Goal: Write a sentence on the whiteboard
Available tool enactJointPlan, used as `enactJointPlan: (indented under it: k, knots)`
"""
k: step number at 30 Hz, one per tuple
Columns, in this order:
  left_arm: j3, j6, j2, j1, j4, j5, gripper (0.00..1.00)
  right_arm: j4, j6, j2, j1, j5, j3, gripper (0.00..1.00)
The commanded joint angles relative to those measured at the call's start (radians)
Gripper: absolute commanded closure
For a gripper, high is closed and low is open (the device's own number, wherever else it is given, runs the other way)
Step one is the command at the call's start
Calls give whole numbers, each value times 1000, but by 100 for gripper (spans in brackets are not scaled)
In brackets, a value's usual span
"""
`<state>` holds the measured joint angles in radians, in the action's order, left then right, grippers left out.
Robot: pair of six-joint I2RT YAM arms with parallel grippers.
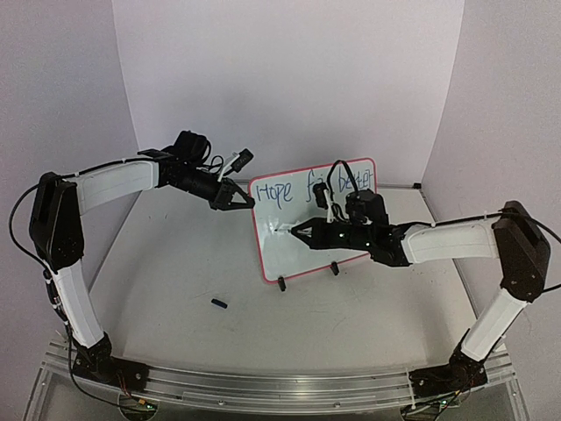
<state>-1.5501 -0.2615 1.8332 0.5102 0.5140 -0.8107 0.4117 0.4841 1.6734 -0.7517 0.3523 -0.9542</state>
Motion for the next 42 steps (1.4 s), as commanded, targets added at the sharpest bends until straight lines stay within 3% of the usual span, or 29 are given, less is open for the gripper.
enactJointPlan:
  k: [1,42]
  knots:
    - [30,-64,35,42,135,69,100,45,-1,32,-3,-18,-55,100]
    - [30,-66,24,44,138,74,100,-39,-13,-35,-3,-98,-64,100]
